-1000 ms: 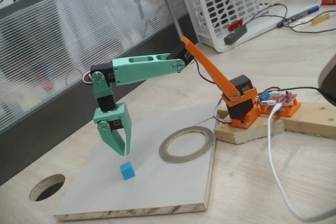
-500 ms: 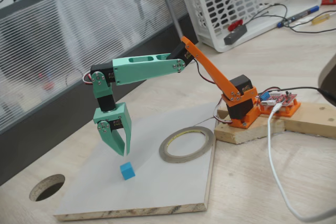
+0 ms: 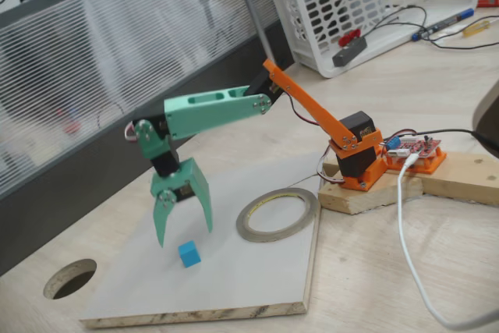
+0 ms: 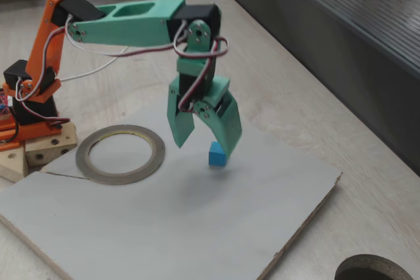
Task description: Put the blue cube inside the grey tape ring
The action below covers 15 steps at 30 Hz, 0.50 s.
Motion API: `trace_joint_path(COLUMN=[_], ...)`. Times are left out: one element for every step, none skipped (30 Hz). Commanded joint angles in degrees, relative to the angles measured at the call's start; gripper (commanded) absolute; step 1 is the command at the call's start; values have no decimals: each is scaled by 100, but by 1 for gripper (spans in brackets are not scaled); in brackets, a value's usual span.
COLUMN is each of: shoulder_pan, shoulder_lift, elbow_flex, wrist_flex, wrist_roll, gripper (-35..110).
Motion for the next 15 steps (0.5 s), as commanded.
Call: trace_joint_path(shoulder_pan=[-62, -62, -70, -70, -70, -70, -70, -70, -70, -70, -70, -70, -70, -70, -70], shoulder_lift=[70, 70, 70, 70, 70, 70, 70, 70, 70, 70, 70, 62, 62, 62, 62], elbow_flex=[-97, -88, -44, -44, -44, -53, -88, -88, -88, -53, -44, -44, -44, -44, -44], wrist_flex=[220, 237, 237, 237, 237, 185, 176, 167, 167, 167, 167, 167, 167, 167, 158], wrist_roll=[62, 62, 26, 18, 9, 9, 9, 9, 9, 9, 9, 9, 9, 9, 9], gripper=[72, 73, 73, 73, 73, 73, 73, 73, 73, 73, 73, 73, 73, 73, 73])
